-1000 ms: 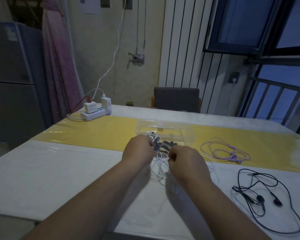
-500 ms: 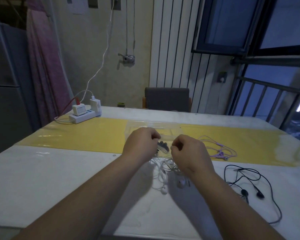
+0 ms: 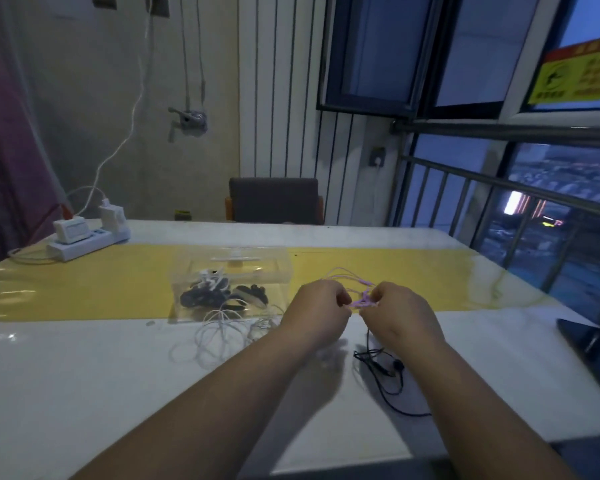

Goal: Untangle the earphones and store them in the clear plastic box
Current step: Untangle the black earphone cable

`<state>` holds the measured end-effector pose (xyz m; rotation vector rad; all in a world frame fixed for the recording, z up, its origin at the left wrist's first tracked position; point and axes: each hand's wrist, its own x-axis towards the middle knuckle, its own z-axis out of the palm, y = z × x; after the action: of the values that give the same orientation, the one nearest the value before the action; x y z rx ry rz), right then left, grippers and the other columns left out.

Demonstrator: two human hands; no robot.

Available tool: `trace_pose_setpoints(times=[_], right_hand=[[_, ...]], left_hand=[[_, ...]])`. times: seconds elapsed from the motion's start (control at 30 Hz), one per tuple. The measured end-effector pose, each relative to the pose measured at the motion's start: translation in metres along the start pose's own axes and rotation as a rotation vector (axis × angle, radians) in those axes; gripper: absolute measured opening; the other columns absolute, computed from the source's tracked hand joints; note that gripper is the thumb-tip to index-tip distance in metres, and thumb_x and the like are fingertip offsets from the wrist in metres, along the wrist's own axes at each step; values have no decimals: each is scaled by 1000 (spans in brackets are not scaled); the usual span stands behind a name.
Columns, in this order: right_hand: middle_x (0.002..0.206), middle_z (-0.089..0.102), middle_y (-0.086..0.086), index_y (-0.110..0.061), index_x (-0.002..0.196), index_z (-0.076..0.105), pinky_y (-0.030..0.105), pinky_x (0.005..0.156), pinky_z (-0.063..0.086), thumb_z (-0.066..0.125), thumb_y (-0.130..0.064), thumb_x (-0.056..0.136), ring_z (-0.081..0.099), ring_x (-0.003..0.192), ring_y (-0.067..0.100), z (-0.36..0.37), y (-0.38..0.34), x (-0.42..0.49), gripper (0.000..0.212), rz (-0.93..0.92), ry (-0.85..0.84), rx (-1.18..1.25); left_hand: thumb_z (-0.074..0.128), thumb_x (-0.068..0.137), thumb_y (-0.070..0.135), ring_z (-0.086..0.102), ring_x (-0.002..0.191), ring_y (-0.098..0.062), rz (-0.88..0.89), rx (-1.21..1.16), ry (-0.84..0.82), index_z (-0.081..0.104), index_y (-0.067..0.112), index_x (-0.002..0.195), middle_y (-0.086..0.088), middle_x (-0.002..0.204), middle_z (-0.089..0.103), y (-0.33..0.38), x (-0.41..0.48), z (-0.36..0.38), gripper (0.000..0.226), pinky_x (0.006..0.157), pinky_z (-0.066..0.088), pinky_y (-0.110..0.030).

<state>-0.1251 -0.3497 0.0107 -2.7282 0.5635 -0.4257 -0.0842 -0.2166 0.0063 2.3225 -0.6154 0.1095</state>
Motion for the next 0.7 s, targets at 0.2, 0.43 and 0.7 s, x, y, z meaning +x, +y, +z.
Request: trace_pose_setpoints(times=[0.2, 0.43, 0.7], right_hand=[[128, 48, 6, -21, 125, 47, 40, 88, 40, 53, -55, 83, 46, 119, 32, -7, 41, -3, 54, 259, -197, -213], [114, 59, 10, -11, 114, 52, 29, 68, 42, 62, -42, 78, 58, 101, 29, 4, 52, 3, 49, 298, -260, -22], [56, 46, 8, -8, 58, 45, 31, 53, 48, 55, -14, 83, 54, 60, 30, 5, 42, 11, 28, 189, -117, 248]], left_hand=[[65, 85, 37, 60, 108, -23, -56, 154, -188, 67, 19, 110, -5, 117, 66, 16, -1, 32, 30, 86, 47, -31], [72, 73, 35, 56, 89, -23, -34, 303, -320, 58, 16, 100, -4, 101, 59, 25, -9, 49, 36, 72, 47, -30], [57, 76, 3, 58, 83, -24, -71, -27, -180, 48, 19, 92, -5, 92, 62, 14, -14, 43, 24, 62, 42, -34]])
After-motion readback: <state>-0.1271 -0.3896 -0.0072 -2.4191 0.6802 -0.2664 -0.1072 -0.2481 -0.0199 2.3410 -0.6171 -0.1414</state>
